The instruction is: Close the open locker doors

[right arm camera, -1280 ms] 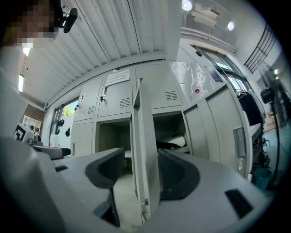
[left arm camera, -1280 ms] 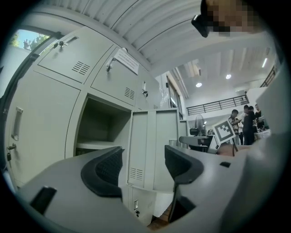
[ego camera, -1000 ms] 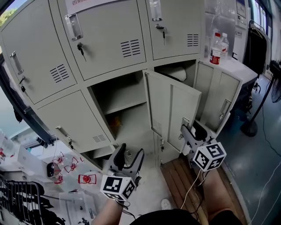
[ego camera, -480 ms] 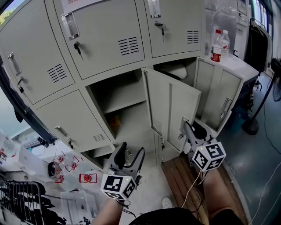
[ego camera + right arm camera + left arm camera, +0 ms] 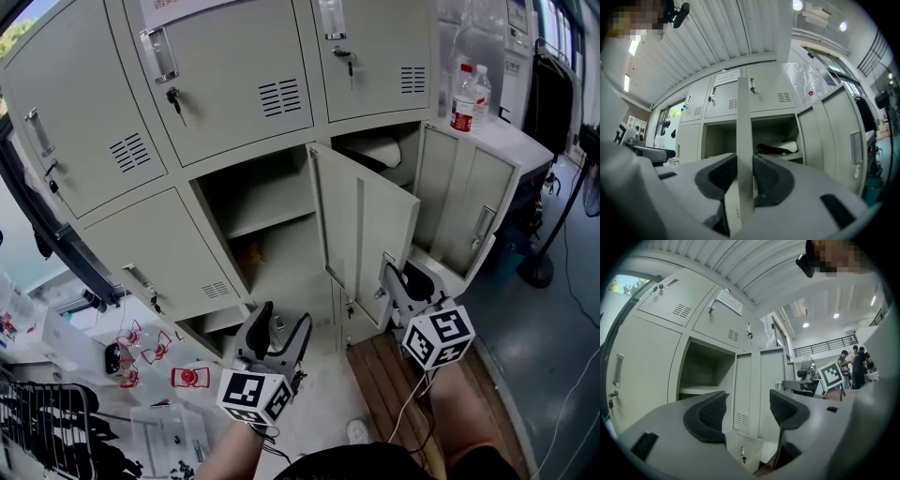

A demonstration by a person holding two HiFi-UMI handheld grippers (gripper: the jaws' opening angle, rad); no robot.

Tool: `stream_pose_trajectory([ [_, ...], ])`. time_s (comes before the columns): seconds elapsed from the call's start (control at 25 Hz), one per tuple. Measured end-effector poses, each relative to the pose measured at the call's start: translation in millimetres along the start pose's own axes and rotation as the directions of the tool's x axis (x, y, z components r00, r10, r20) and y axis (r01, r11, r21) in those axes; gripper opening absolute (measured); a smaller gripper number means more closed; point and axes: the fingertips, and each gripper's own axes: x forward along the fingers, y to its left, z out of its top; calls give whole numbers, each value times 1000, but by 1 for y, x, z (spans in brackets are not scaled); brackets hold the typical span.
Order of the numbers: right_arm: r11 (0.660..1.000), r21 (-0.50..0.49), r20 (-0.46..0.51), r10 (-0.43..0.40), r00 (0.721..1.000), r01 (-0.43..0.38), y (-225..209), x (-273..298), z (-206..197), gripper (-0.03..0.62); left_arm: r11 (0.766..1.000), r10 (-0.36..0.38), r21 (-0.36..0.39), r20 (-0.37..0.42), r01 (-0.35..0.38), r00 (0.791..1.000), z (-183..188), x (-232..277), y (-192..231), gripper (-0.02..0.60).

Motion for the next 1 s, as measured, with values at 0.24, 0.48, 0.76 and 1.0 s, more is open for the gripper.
stream_pose_trajectory([
  [0.24,1000,-4,-10,16,1000,-16,20,0,-1,103,1000,-7,-1,2,7,1000,1,-4,0,284],
  [0.48,999,-6,-11,44,999,-44,41,-1,-2,109,1000,-22,-5,1,22,1000,-1,-3,-2,284],
  [0.76,985,22,2,172,985,-172,76,-2,1,127,998,-56,-5,-10,56,998,-4,2,-10,284],
  [1.0,955,39,43,293,955,-295,102,-1,10,141,997,-72,-1,-24,72,997,-7,5,-14,293],
])
